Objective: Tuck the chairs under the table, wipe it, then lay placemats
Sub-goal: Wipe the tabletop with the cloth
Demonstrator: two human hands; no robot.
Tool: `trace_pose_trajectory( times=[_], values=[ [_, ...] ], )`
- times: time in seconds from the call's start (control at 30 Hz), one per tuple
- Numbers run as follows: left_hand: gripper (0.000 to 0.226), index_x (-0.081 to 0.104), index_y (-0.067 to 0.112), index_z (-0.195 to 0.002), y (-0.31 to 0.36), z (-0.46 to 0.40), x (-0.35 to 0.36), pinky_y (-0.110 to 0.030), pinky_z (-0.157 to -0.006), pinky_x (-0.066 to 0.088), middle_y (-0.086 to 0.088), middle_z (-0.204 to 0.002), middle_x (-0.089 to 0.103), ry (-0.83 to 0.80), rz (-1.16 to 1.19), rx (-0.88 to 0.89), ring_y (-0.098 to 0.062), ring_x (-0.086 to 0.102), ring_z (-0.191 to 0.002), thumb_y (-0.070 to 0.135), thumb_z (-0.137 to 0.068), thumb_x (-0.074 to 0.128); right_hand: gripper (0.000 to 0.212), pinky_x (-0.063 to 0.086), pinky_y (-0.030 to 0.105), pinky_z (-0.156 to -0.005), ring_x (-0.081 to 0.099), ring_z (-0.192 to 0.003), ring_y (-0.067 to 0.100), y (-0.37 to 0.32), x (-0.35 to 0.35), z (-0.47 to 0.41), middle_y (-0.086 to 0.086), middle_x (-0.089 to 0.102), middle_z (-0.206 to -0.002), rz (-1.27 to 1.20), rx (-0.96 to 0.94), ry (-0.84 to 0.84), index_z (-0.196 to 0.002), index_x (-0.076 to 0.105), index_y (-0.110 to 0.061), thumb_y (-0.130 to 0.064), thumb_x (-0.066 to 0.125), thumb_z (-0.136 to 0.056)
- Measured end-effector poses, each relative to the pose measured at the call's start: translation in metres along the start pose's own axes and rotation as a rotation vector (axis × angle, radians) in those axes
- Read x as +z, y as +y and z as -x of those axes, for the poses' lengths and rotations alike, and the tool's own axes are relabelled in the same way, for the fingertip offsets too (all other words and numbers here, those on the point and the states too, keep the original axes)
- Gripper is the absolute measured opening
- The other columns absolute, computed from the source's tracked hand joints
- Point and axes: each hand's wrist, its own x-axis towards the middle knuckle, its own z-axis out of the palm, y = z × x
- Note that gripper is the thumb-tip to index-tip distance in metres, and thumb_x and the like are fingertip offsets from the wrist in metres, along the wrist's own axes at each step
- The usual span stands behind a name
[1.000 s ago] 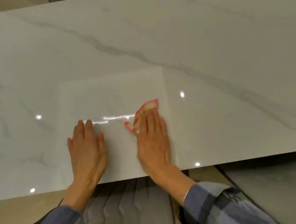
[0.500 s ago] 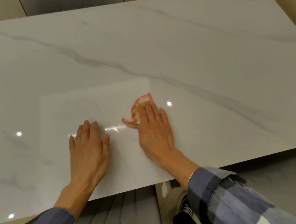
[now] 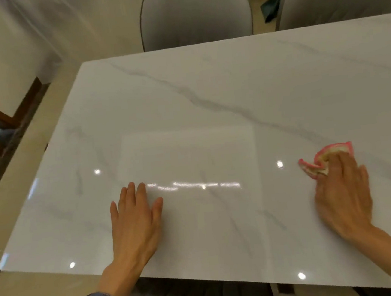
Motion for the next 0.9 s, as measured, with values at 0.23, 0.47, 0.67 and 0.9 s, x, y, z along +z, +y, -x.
trace_pose_trajectory(
  times=[0.23,0.47,0.67,0.9],
  values=[
    [0.07,0.018,0.017,-0.158,-0.079,-0.063,-0.027,-0.043,-0.125,0.002,-0.005,-0.166,0.013,0.004,0.045,-0.011,-0.022,0.006,-0.154,0.055,-0.099,0.02,0.048,0.023,0.055,-0.114,0.041,-0.122,0.047,-0.095,0.032,-0.07,0.03,0.043,-0.132,-0.032,0.147,0.034,-0.125,0.043,0.006,-0.023,0.032,-0.088],
    [0.067,0.014,0.019,-0.158,-0.117,-0.131,-0.045,-0.041,-0.124,-0.001,-0.003,-0.166,0.009,0.006,0.089,0.016,-0.019,0.002,-0.154,0.053,-0.1,0.019,0.044,0.016,0.049,-0.118,0.035,-0.131,0.045,-0.226,0.072,-0.168,0.026,0.04,-0.142,-0.109,0.024,-0.011,-0.135,0.04,0.005,-0.011,0.041,-0.094],
    [0.067,0.014,0.019,-0.158,-0.136,-0.173,-0.047,-0.04,-0.123,-0.005,-0.003,-0.166,0.009,0.016,0.16,0.034,-0.018,-0.001,-0.154,0.053,-0.1,0.017,0.046,0.026,0.053,-0.108,0.034,-0.131,0.041,-0.373,0.118,-0.207,0.022,0.04,-0.14,-0.012,-0.342,-0.068,-0.142,0.043,-0.009,-0.017,0.04,-0.097],
    [0.057,0.032,0.007,-0.151,-0.182,-0.197,-0.065,-0.05,-0.123,0.005,-0.013,-0.158,0.033,0.086,0.119,-0.072,-0.028,0.022,-0.149,0.037,-0.103,0.027,0.061,0.019,0.043,-0.112,0.027,-0.14,0.034,-0.552,0.159,-0.089,0.015,0.037,-0.146,-0.142,-0.789,-0.271,-0.145,0.038,-0.01,-0.021,0.034,-0.085]
  ],
)
